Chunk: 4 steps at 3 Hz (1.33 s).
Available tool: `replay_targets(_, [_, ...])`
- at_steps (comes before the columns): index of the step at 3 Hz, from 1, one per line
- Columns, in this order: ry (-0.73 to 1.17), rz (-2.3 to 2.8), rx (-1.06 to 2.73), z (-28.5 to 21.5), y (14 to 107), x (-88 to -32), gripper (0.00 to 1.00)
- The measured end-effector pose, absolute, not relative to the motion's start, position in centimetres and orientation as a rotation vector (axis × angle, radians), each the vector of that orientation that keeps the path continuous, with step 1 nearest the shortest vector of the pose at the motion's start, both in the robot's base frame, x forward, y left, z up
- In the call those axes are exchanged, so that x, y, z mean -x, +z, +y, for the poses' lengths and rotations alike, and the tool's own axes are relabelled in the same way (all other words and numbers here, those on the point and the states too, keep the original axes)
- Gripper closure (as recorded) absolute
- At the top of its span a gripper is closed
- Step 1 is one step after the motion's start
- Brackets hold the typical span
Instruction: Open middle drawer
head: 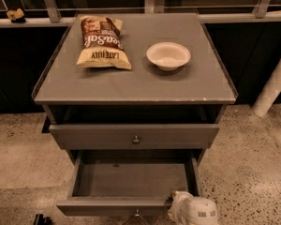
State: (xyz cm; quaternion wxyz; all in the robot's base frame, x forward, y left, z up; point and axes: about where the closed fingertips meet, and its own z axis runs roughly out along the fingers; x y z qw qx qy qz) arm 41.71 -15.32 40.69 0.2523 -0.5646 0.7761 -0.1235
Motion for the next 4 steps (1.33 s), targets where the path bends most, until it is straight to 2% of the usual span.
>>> replay_targets(2, [-0.336,2.111,1.535,-15.32,40.69,-41.71,0.07])
replay_targets(3, [-0.336,2.111,1.535,-15.32,40.69,-41.71,0.0])
replay_targets(4, [-0.336,2.111,1.535,-15.32,40.69,-41.71,0.0])
